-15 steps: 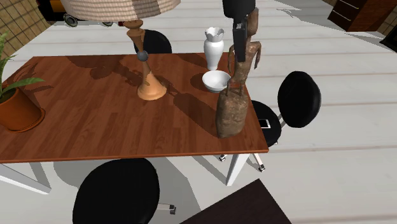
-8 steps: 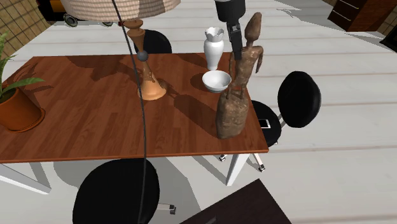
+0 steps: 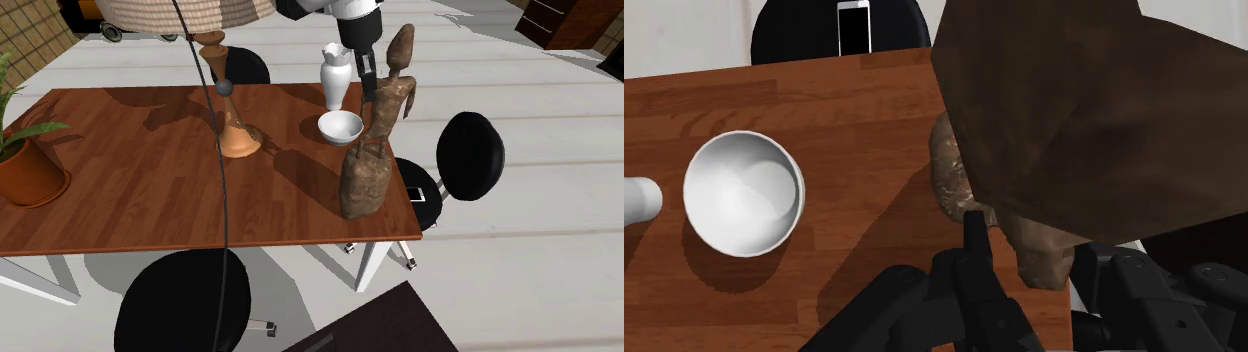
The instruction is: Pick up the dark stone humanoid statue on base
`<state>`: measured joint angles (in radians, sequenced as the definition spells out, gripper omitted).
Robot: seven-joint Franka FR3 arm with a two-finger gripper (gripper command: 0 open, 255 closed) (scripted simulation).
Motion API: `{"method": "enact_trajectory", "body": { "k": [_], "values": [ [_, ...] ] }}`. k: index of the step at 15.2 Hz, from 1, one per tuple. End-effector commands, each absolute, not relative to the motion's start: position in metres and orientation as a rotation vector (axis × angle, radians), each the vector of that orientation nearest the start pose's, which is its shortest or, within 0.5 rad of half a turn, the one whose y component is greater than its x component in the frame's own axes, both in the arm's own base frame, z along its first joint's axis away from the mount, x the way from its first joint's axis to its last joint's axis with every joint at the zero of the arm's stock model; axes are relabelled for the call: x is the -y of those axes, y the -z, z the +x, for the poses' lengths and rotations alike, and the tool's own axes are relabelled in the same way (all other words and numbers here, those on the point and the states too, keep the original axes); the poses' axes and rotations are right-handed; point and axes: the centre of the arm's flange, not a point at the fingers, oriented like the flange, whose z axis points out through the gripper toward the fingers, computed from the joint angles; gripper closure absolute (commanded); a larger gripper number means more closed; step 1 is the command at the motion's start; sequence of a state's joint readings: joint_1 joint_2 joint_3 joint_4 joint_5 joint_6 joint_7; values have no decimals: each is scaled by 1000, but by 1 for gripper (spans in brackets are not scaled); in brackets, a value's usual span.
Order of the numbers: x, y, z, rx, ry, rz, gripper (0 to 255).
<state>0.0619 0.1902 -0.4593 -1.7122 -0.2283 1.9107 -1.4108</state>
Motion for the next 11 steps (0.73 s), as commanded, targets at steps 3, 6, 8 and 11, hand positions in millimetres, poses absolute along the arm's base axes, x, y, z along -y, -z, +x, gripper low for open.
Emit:
{"method": "enact_trajectory", "body": {
  "k": [3, 6, 8, 11],
  "values": [
    [238, -489, 570, 1732, -369, -2840, 255],
    [238, -489, 570, 1732, -369, -2840, 255],
    [238, -488, 570, 1732, -369, -2840, 255],
    [238, -504, 570, 1732, -369, -2840, 255]
  ]
}}
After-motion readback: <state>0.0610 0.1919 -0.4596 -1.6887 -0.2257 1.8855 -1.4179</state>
